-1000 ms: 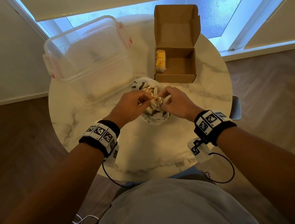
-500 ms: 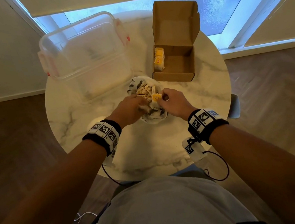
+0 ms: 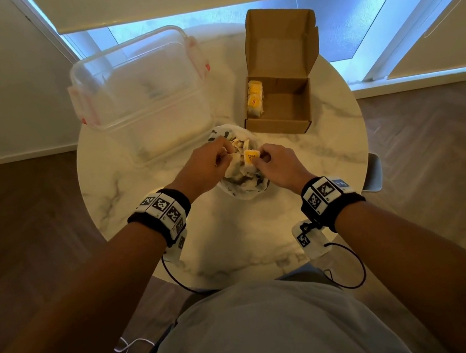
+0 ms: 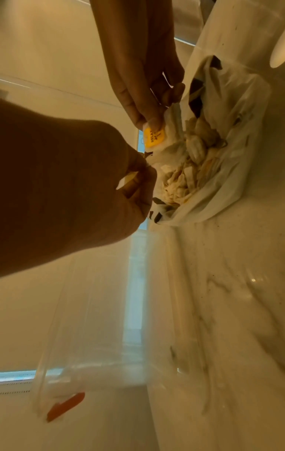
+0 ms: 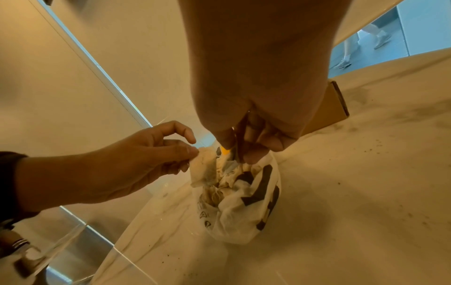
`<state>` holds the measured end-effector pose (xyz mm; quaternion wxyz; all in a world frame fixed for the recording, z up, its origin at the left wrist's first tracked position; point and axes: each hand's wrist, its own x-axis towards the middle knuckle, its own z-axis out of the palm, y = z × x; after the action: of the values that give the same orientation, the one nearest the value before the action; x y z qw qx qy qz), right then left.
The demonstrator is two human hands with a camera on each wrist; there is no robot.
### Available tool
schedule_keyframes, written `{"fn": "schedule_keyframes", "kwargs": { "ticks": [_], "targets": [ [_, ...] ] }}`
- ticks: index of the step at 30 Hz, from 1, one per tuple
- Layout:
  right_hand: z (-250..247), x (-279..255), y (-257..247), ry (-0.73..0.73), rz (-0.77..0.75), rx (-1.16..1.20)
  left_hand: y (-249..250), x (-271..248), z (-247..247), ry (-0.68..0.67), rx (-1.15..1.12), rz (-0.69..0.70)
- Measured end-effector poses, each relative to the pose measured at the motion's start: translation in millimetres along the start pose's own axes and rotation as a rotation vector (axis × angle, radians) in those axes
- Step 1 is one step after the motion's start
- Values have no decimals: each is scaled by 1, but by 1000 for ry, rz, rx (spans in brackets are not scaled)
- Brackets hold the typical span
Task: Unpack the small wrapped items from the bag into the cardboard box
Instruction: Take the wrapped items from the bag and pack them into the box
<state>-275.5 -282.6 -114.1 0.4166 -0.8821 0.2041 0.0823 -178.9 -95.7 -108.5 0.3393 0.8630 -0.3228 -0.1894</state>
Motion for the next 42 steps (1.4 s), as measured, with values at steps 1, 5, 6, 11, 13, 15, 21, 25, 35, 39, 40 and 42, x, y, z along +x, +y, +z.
{"fn": "schedule_keyframes", "kwargs": {
  "ticks": [1, 5, 6, 11, 13, 15, 21, 25, 35, 39, 40, 42],
  "targets": [
    [0, 0, 0, 7, -2, 2, 0, -1, 0, 4, -16, 16],
    [2, -2, 0, -1, -35, -11, 6, -3, 1, 10, -47, 23],
    [3, -2, 0, -10, -45, -12, 8, -4, 1, 11, -56, 16],
    [5, -5, -5, -51, -102, 35, 11, -4, 3, 11, -68, 37],
    [6, -6, -6, -58, -115, 39, 11, -5, 4, 27, -72, 65],
    [6, -6, -6, -62, -116, 62, 10, -5, 5, 45, -80, 90],
    [5, -4, -1, -99, -95, 108, 5, -3, 10, 52, -143, 112],
    [0, -3, 0, -103, -99, 139, 9, -3, 8, 24, -172, 49],
    [-6, 2, 4, -97, -39, 196, 18, 0, 9, 109, -289, -48],
    [-9, 6, 5, -54, -69, 112, 24, 10, 10, 129, -318, -26],
    [-10, 9, 6, -33, -75, 91, 26, 13, 9, 122, -319, -22],
    [-14, 15, 7, -2, -78, 71, 31, 20, 8, 109, -301, 2]
  ]
}}
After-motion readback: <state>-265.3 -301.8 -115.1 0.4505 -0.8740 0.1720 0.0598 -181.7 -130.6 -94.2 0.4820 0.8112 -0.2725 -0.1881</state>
